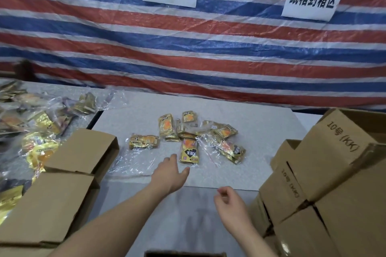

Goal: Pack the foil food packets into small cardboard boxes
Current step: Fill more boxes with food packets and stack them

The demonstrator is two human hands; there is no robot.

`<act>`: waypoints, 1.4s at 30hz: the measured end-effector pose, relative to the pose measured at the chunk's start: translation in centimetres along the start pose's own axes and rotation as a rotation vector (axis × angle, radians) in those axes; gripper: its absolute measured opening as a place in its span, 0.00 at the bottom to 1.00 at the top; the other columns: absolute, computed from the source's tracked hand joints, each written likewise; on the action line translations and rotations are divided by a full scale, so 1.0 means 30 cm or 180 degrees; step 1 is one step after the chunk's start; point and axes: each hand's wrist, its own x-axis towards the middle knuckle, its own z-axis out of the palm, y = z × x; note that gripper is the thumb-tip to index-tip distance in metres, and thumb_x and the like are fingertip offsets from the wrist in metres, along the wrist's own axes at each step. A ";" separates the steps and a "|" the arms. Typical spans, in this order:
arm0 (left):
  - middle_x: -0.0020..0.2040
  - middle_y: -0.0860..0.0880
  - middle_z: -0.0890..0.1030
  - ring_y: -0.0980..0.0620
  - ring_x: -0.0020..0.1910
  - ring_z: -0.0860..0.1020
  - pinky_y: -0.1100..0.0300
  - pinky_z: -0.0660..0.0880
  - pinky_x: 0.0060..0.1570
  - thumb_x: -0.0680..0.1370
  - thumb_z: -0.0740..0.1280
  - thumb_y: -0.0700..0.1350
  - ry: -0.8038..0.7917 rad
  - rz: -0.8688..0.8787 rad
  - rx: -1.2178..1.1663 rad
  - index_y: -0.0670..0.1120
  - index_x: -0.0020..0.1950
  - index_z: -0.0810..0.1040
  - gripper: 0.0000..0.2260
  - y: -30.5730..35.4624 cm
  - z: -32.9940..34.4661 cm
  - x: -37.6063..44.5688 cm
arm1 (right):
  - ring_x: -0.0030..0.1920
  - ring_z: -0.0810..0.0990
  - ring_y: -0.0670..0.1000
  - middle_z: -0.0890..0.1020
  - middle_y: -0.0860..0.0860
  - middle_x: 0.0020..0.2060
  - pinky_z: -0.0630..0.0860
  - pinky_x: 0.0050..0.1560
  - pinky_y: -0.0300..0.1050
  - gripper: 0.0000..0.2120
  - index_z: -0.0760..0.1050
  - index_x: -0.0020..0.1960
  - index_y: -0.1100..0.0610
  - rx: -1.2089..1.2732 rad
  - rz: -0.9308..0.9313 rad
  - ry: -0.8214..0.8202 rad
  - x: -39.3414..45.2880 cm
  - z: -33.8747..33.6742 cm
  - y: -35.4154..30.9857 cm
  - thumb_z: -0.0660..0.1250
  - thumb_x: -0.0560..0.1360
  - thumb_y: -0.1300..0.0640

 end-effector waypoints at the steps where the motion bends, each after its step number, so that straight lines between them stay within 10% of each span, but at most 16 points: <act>1: 0.68 0.41 0.70 0.40 0.66 0.71 0.49 0.71 0.62 0.78 0.61 0.61 -0.0059 -0.0033 0.0130 0.45 0.72 0.61 0.29 0.023 0.018 0.070 | 0.55 0.77 0.47 0.78 0.47 0.54 0.70 0.52 0.39 0.07 0.72 0.56 0.49 0.0041 0.0059 -0.0002 0.035 0.008 0.010 0.66 0.79 0.54; 12: 0.70 0.41 0.68 0.39 0.66 0.70 0.42 0.75 0.57 0.67 0.71 0.67 0.0171 -0.0515 0.0916 0.42 0.76 0.55 0.48 0.119 0.357 0.583 | 0.55 0.79 0.53 0.80 0.49 0.53 0.75 0.60 0.49 0.12 0.75 0.59 0.52 0.0812 0.0596 0.0228 0.377 0.108 0.125 0.65 0.78 0.51; 17: 0.63 0.39 0.71 0.40 0.62 0.72 0.47 0.78 0.52 0.70 0.70 0.53 0.0135 -0.0638 0.0776 0.41 0.76 0.53 0.42 0.062 0.411 0.599 | 0.51 0.79 0.48 0.80 0.45 0.49 0.75 0.56 0.45 0.06 0.76 0.55 0.51 0.0623 0.0444 0.0246 0.387 0.084 0.151 0.64 0.78 0.53; 21: 0.60 0.41 0.75 0.41 0.59 0.76 0.53 0.75 0.55 0.70 0.70 0.58 -0.0044 -0.0679 -0.0053 0.42 0.73 0.58 0.39 -0.009 0.296 0.478 | 0.46 0.79 0.45 0.81 0.47 0.44 0.73 0.45 0.39 0.04 0.77 0.48 0.50 0.0622 0.0432 0.0109 0.321 0.045 0.092 0.64 0.79 0.54; 29: 0.46 0.62 0.79 0.66 0.38 0.79 0.73 0.69 0.30 0.65 0.65 0.60 -0.0156 0.0516 -0.1090 0.55 0.67 0.67 0.31 0.197 -0.203 -0.028 | 0.55 0.79 0.52 0.80 0.50 0.54 0.75 0.58 0.53 0.15 0.73 0.55 0.47 0.2348 0.0705 -0.0701 0.118 -0.112 -0.316 0.66 0.76 0.37; 35: 0.41 0.72 0.77 0.75 0.42 0.76 0.79 0.68 0.37 0.68 0.65 0.61 0.0058 0.1238 -0.1303 0.59 0.65 0.72 0.26 0.335 -0.397 -0.403 | 0.50 0.86 0.58 0.85 0.60 0.52 0.82 0.41 0.50 0.26 0.85 0.55 0.59 0.3933 0.0457 -0.1255 -0.115 -0.151 -0.495 0.68 0.70 0.39; 42: 0.68 0.57 0.66 0.58 0.66 0.70 0.65 0.65 0.63 0.69 0.63 0.71 0.0024 0.1484 -0.0714 0.62 0.74 0.63 0.35 0.288 -0.373 -0.554 | 0.37 0.84 0.55 0.84 0.57 0.39 0.80 0.32 0.48 0.13 0.84 0.46 0.57 0.3891 0.0249 -0.0938 -0.254 -0.181 -0.457 0.67 0.74 0.48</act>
